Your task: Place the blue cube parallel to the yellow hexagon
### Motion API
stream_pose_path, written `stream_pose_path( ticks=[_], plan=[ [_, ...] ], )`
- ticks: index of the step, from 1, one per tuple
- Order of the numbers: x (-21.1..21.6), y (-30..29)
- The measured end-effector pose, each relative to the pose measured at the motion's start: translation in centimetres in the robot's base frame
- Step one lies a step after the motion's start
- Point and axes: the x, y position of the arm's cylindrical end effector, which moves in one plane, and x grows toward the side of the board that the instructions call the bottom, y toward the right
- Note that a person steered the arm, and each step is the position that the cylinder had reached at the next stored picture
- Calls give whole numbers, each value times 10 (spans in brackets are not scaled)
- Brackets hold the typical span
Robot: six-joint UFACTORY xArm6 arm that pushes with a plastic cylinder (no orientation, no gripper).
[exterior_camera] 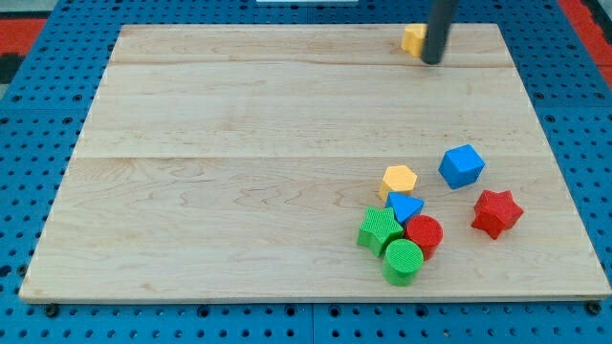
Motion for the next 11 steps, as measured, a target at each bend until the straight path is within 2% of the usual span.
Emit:
stream_pose_path(
  ticks=[1,3,4,5,6,7,8,10,11],
  plan=[
    [78,47],
    [186,52],
    [186,-11],
    [150,-79],
    [177,-67],
    [188,-105],
    [166,-149],
    [97,-153],
    [56,-181]
  ],
)
